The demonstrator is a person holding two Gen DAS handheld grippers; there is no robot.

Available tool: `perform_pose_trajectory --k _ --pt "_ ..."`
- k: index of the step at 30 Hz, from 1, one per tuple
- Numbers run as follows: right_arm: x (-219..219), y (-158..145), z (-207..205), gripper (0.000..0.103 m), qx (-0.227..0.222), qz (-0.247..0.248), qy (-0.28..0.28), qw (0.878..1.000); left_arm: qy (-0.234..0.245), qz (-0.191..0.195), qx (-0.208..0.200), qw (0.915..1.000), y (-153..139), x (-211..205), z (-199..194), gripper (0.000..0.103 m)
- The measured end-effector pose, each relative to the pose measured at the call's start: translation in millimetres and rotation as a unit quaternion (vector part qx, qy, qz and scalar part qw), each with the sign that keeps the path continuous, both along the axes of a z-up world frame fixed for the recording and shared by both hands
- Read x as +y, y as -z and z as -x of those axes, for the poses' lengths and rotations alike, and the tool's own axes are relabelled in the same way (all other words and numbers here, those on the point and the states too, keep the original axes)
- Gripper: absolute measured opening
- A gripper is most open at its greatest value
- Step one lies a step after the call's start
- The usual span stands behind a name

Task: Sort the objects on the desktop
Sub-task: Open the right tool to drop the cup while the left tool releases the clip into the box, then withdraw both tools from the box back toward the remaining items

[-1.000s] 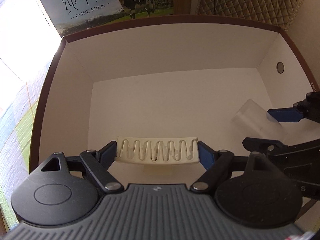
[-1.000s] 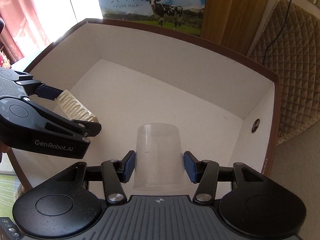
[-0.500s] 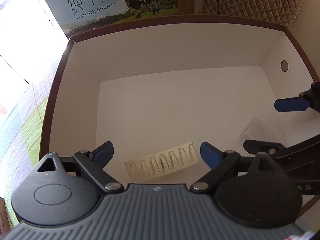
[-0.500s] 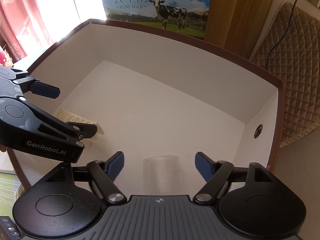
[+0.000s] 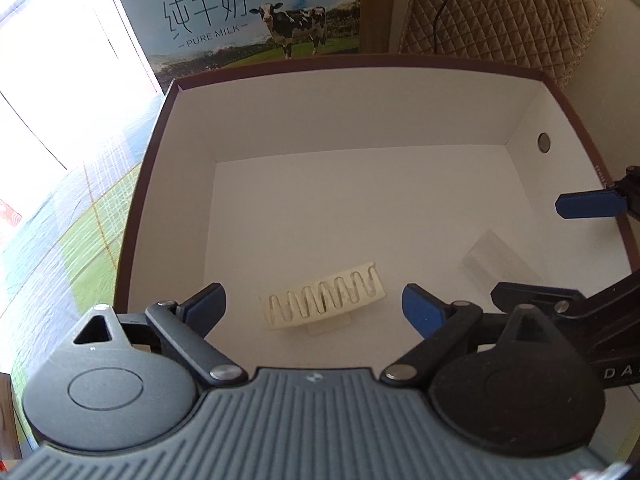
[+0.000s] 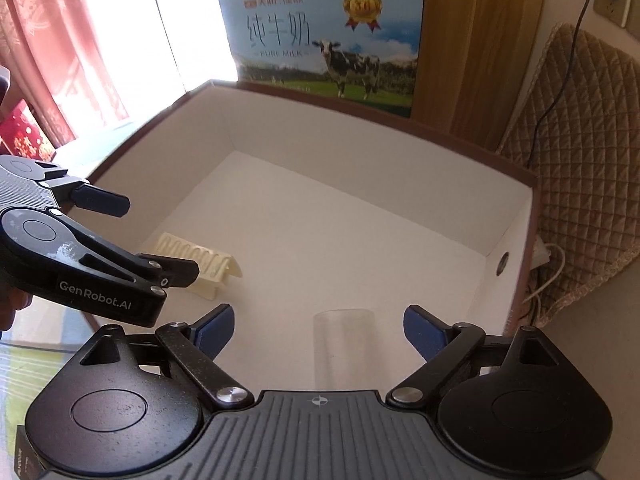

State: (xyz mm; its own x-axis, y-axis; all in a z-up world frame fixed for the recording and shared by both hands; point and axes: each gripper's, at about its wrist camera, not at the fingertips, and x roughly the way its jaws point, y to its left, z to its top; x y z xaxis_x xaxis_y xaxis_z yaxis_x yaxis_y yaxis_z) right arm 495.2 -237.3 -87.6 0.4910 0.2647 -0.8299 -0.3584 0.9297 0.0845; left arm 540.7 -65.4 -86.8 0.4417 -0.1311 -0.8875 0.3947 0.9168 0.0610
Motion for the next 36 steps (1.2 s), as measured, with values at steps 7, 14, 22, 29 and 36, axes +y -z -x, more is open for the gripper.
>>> perform_pose_trajectory --k 7,14,22,29,36 --pt "-7 -24 25 0.091 -0.032 -0.021 0.002 0.999 -0.004 0.017 -0.022 0.9996 -22 4 22 0.093" --pt "-9 -41 52 0.092 -0.055 -0.034 0.001 0.998 -0.007 0.032 -0.034 0.9989 -41 10 55 0.093" --pt "-10 -61 95 0.092 -0.087 -0.047 -0.010 0.995 -0.008 0.044 -0.062 0.9971 -65 27 106 0.093" --pt "-10 -67 133 0.092 -0.102 -0.046 -0.021 0.994 -0.015 0.050 -0.081 0.9953 -80 45 154 0.094" --pt "-8 -67 167 0.093 -0.105 -0.042 -0.035 0.993 -0.032 0.043 -0.090 0.9945 -85 63 203 0.094"
